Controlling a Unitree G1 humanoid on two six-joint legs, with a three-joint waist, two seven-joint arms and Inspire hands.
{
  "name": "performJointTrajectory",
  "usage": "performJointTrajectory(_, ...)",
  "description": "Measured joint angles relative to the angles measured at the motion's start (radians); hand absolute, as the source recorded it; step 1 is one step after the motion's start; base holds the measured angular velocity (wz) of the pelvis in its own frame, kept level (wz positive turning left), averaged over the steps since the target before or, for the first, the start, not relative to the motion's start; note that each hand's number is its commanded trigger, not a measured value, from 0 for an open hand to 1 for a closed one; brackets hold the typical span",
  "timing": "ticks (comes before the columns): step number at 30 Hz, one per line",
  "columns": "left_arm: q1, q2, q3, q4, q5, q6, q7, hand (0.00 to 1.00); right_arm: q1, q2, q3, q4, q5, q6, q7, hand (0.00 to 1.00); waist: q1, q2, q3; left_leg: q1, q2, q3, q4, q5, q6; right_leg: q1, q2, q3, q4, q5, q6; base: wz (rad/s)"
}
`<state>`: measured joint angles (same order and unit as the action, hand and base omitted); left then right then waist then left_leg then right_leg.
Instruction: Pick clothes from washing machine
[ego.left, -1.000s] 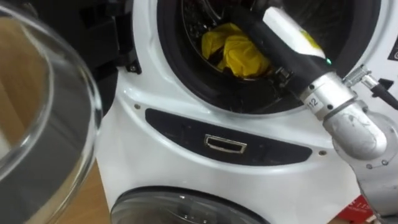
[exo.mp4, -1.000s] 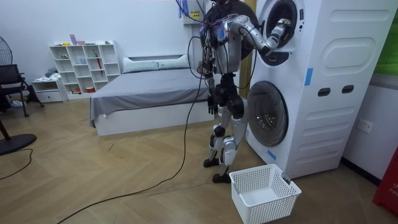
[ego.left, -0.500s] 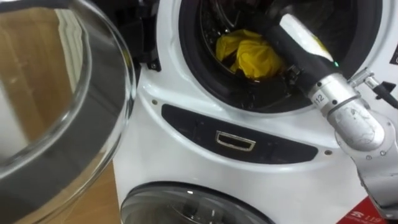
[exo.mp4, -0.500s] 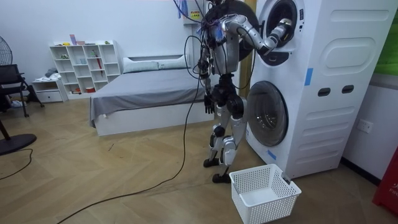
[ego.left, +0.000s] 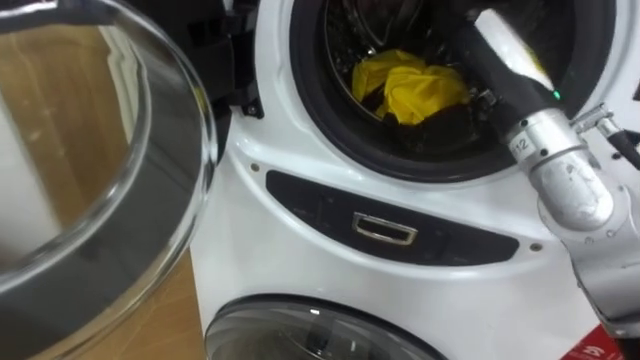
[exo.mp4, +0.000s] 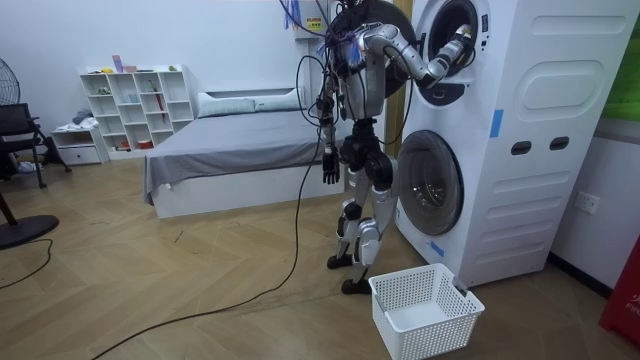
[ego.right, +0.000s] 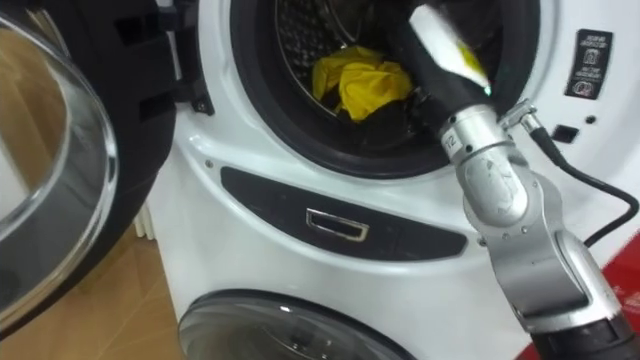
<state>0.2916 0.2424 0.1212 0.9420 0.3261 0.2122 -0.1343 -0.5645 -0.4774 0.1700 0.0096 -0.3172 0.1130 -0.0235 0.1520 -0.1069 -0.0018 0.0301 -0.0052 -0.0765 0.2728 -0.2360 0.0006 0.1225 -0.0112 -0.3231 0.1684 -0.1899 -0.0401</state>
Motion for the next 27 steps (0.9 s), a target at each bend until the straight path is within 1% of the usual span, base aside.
performJointTrajectory(2,-0.007,0.000,0.000,0.001,0.000,0.000,0.002,0.00,-0.001,0.000,0.000,0.005,-0.002,-0.001,-0.018,0.00,-0.005,0.000,0.0002,0.000,-0.004,-0.006,0.000,0.000,0.000,0.003,-0.001,-0.006,0.000,-0.002,0.003,0.10)
performJointTrajectory(8,-0.019,0.001,0.000,0.003,0.000,0.001,0.006,0.00,-0.002,0.000,-0.006,0.010,0.007,0.003,-0.030,0.00,-0.009,0.001,0.0003,0.002,-0.009,-0.003,-0.001,-0.002,0.007,0.003,-0.003,-0.002,0.001,-0.002,0.009,0.01)
performJointTrajectory(10,-0.022,0.001,0.000,0.003,0.000,0.001,0.006,0.00,-0.003,0.000,-0.006,0.010,0.007,0.009,-0.031,0.00,-0.010,0.001,0.0002,0.002,-0.009,-0.002,-0.001,-0.003,0.008,0.002,-0.004,-0.002,0.001,-0.002,0.010,0.00)
performJointTrajectory(16,-0.025,0.000,0.000,0.002,0.000,0.010,0.007,0.00,-0.005,0.000,-0.006,0.010,0.002,0.012,-0.032,0.00,-0.009,0.001,0.0002,0.002,-0.008,-0.001,-0.002,-0.003,0.008,0.002,-0.004,-0.002,0.001,-0.002,0.010,0.00)
performJointTrajectory(19,-0.026,0.000,0.000,-0.004,-0.002,0.025,0.008,0.00,-0.007,0.000,-0.006,0.018,0.006,0.014,-0.031,0.00,-0.009,0.002,0.0001,0.002,-0.008,-0.001,0.000,-0.003,0.009,0.004,-0.004,-0.003,0.002,-0.002,0.010,0.00)
performJointTrajectory(20,-0.025,-0.001,0.000,-0.005,-0.001,0.031,0.007,0.00,-0.009,0.000,-0.006,0.022,0.005,0.020,-0.026,0.00,-0.009,0.002,0.0000,0.001,-0.008,-0.003,0.002,-0.003,0.009,0.005,-0.004,-0.005,0.003,-0.002,0.010,0.04)
performJointTrajectory(24,-0.023,-0.007,0.000,-0.016,0.000,0.053,0.007,0.00,-0.026,0.000,-0.005,0.046,-0.006,0.039,0.016,0.00,-0.007,0.003,-0.0011,0.000,-0.009,-0.004,0.004,-0.003,0.010,0.005,-0.004,-0.004,0.004,-0.001,0.010,0.01)
performJointTrajectory(27,-0.023,-0.007,-0.001,-0.029,-0.001,0.067,0.006,0.00,-0.052,0.000,-0.003,0.102,-0.043,0.049,0.047,0.00,-0.007,0.001,-0.0023,0.000,-0.011,-0.005,0.005,-0.001,0.013,0.007,-0.006,-0.009,0.004,-0.001,0.010,0.04)
